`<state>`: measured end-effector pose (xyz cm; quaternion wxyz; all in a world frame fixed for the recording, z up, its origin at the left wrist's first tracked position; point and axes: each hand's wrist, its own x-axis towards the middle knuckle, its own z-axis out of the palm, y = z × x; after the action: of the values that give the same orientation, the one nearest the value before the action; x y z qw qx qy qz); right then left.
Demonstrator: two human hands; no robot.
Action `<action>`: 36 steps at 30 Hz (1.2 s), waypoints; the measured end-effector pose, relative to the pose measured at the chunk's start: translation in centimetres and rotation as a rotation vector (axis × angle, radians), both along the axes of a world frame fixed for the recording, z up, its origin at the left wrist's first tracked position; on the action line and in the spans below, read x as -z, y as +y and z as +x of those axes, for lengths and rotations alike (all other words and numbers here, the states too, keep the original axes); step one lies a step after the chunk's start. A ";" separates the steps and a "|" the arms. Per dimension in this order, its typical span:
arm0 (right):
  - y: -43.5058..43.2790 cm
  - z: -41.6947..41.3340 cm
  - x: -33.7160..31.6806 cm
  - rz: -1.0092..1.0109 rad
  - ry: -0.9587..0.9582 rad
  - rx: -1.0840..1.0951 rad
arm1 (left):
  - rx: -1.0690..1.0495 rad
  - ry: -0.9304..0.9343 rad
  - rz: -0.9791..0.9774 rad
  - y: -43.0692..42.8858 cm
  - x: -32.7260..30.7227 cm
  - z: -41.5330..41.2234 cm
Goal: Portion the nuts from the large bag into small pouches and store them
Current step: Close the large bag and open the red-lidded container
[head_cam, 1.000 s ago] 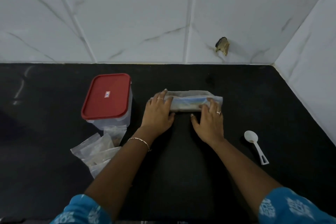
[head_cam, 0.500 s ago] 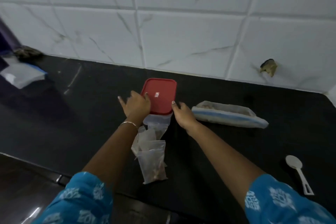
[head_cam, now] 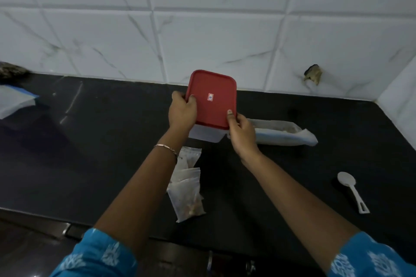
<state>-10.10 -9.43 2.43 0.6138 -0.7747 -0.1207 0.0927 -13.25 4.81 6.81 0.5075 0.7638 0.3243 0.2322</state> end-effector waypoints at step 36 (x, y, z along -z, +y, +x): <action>-28.6 -3.5 5.1 -0.280 0.035 0.624 | 0.969 0.023 -0.292 -25.7 9.8 -2.2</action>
<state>-13.61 -38.00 -2.64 0.5024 -0.8492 0.1465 -0.0704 -15.47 -20.89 -3.03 0.6550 0.7500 -0.0324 -0.0862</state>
